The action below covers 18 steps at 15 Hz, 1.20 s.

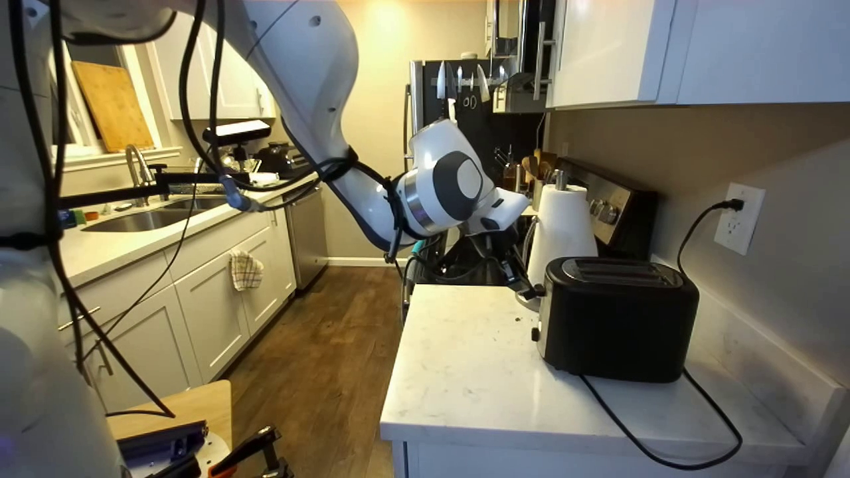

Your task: Press down on the toaster lever

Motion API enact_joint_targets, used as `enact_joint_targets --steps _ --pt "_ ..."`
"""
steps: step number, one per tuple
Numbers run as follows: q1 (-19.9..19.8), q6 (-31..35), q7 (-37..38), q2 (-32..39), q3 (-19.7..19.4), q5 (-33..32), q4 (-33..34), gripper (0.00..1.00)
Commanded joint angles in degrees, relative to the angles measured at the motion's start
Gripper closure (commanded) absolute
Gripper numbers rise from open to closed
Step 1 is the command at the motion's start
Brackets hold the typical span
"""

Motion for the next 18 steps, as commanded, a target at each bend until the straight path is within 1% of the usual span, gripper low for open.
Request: enact_joint_targets --steps 1,6,9,13,18 --pt "1.9 2.9 5.6 -2.0 -2.8 -5.4 -1.5 1.00" --pt "3.1 4.3 9.1 -1.3 -4.9 -9.4 -0.3 1.00" --pt "3.7 4.9 9.3 -0.5 -5.5 -10.0 0.5 1.00" --pt "4.1 5.6 8.7 0.2 -5.8 -10.0 1.6 1.00" --pt "3.6 6.2 7.4 1.7 -5.2 -8.4 2.6 1.00"
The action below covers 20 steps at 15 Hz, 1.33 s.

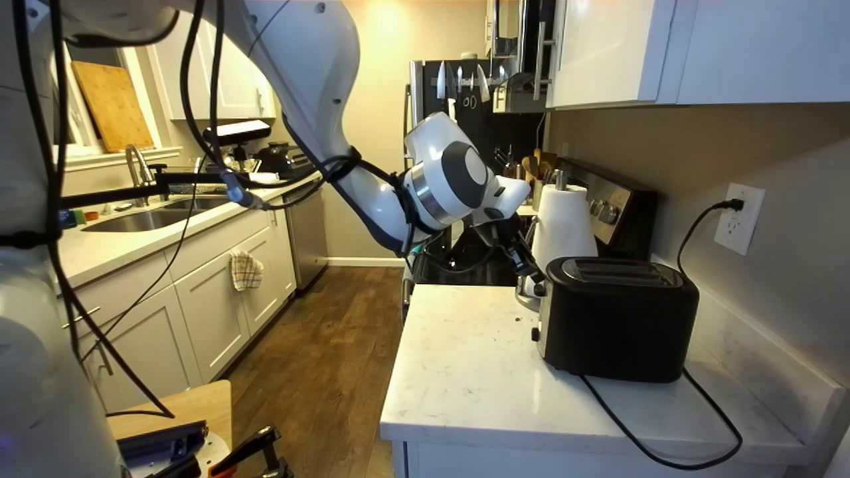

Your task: Press down on the toaster lever

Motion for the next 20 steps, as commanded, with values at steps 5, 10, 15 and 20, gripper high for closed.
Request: enact_joint_targets --steps 5,10,15,20 --pt "0.1 3.1 1.2 3.6 -0.1 -0.4 1.4 1.00" --pt "-0.6 4.2 0.0 6.4 0.5 0.5 2.7 1.00" --pt "-2.0 4.9 -1.1 8.3 2.2 2.5 3.2 1.00" --pt "-3.9 7.6 -0.9 13.1 4.2 4.3 4.9 1.00"
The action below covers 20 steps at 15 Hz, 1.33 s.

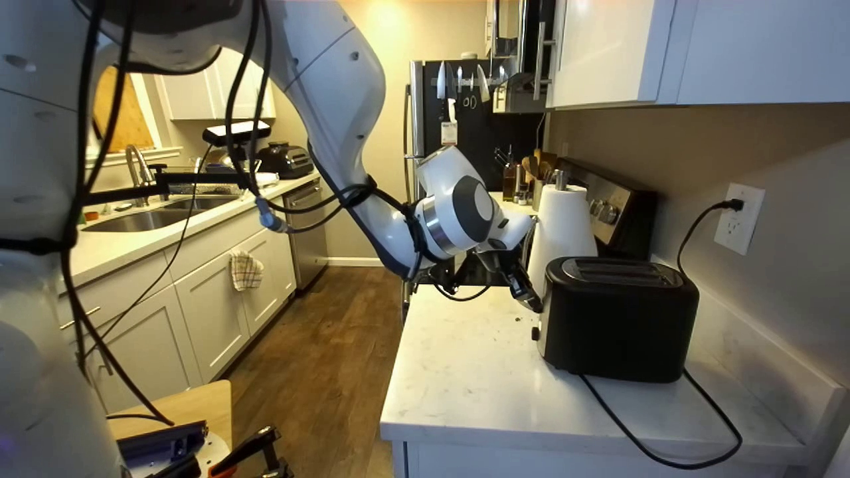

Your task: Press down on the toaster lever

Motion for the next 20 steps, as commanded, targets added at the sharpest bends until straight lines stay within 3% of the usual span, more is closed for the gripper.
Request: enact_joint_targets --steps 1,5,11,17,20 --pt "-2.3 4.6 -0.8 6.4 2.2 1.9 2.7 1.00" --pt "-2.7 7.8 -0.2 11.9 2.3 1.1 5.9 1.00" --pt "-3.1 8.2 -0.7 13.5 3.3 0.5 7.4 1.00" --pt "0.5 10.7 -0.7 5.3 -0.2 -4.3 0.5 1.00" --pt "0.2 9.7 -1.1 -0.8 1.0 -5.7 -4.8 1.00"
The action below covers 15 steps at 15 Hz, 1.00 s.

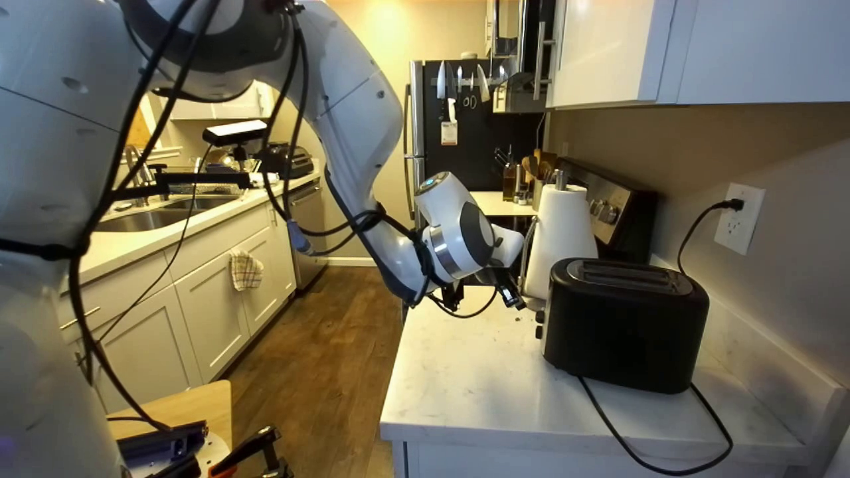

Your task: Press down on the toaster lever

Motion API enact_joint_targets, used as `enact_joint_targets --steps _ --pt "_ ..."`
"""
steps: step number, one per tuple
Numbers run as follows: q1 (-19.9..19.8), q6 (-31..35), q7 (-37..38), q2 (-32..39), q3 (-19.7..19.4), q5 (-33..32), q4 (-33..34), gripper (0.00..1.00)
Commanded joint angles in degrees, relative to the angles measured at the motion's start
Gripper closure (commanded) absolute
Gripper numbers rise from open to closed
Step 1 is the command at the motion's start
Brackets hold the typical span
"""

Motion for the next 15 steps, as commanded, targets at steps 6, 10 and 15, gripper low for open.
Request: enact_joint_targets --steps 6,10,15 --pt "-17.1 -6.0 -11.5 -18.8 22.5 8.6 -25.9 0.69" --pt "-17.3 -5.5 -11.6 -17.2 23.8 9.9 -25.7 0.68" --pt "-18.1 -6.0 -11.8 -18.3 24.3 9.9 -26.6 0.62"
